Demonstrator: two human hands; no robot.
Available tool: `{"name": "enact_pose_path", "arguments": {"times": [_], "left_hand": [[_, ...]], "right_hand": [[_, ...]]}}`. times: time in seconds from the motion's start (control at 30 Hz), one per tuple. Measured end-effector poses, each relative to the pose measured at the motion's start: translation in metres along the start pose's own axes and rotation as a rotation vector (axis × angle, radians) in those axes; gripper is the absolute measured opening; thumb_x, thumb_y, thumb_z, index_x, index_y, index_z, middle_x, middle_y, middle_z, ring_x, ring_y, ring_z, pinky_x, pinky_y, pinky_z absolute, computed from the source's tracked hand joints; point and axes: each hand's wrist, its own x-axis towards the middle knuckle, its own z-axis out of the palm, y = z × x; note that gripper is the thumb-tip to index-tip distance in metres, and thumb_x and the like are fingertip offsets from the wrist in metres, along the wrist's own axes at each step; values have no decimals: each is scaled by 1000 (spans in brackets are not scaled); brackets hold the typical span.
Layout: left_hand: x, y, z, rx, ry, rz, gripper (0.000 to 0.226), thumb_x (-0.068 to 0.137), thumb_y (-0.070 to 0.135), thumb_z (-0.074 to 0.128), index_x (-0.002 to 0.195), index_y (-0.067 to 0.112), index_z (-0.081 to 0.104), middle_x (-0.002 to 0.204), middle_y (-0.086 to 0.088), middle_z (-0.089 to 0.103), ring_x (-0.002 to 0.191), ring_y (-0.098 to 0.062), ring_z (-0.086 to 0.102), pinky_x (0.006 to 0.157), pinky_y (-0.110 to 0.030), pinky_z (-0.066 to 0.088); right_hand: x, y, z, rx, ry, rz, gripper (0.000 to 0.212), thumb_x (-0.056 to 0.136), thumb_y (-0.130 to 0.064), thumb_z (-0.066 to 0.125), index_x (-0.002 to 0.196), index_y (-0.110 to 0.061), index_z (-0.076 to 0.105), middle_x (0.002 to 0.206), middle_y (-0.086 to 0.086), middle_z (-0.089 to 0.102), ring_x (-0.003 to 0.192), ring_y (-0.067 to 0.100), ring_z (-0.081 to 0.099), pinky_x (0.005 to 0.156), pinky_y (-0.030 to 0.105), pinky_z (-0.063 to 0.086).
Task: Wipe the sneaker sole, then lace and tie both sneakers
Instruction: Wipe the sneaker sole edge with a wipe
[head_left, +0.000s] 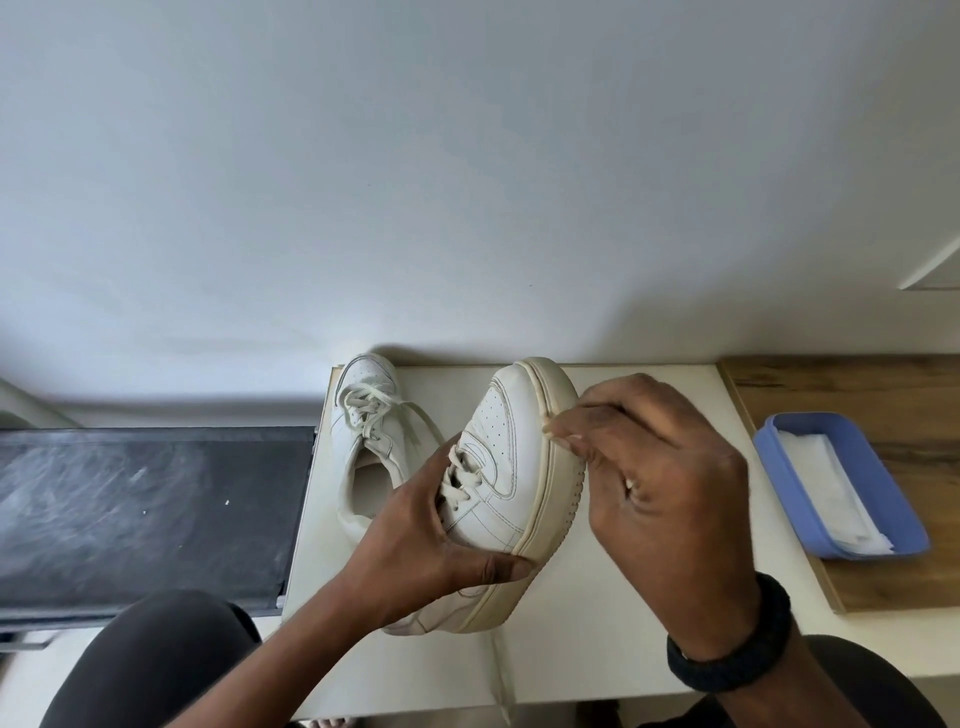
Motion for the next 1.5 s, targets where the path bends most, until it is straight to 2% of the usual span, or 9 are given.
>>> {"name": "enact_pose_path", "arguments": {"times": [0.17,0.37,0.6,0.77,0.93,1.07,1.27,1.4,1.5], "left_hand": [[0,1,-1,25,26,30,98,55,28,103,138,41,52,121,25,71,115,4,66,99,-23,53],[0,1,0,14,15,30,102,57,27,103,142,40,49,123,21,72,116,-1,67,104,-36,55],[0,-1,1,67,23,64,105,54,30,103,142,46,47,125,25,70,119,1,65,105,-35,53],[0,-2,2,73,36,71,104,53,31,103,137,55,46,123,24,70,117,0,66,103,-38,55],[0,-2,1,103,28,103,108,53,27,103,143,47,46,126,26,68,120,2,64,105,-34,54],[0,-1,1,112,33,121,111,53,25,103,143,49,44,129,27,67,122,3,62,104,-31,53],[-3,1,2,136,33,142,109,53,25,103,144,46,46,127,26,68,120,1,64,102,-34,55],[-3,3,0,122,36,140,111,54,23,103,147,44,45,130,22,67,122,-3,64,102,-39,56],[-4,5,0,135,41,172,110,53,25,103,144,48,45,129,26,66,121,1,63,100,-33,57]], "right_hand": [[1,4,-2,51,3,-1,15,83,2,75,90,-10,79,91,2,69,82,19,66,70,35,57],[-2,-5,2,4,-27,-39,21,80,9,75,91,-9,78,92,3,69,82,23,65,69,38,57],[4,8,-6,18,76,49,16,81,5,79,90,-9,79,91,2,71,83,14,66,76,24,56],[2,-1,-7,47,-4,-17,13,83,-1,73,90,-11,79,91,2,70,84,16,66,75,29,57],[8,6,-14,38,54,55,14,81,3,80,86,-10,79,87,0,70,81,2,61,79,6,46],[5,-6,-14,68,-28,-13,12,83,-2,75,88,-12,80,89,-1,69,82,11,64,78,15,52],[11,1,-23,63,41,45,8,84,-3,79,86,-10,80,86,-2,69,79,2,61,77,7,47],[6,-11,-21,54,-43,-35,12,83,-3,75,89,-12,80,88,-2,69,81,11,64,75,19,53],[10,-5,-25,80,-26,2,10,84,-4,76,87,-12,80,86,-2,69,79,7,63,75,13,50]]}}
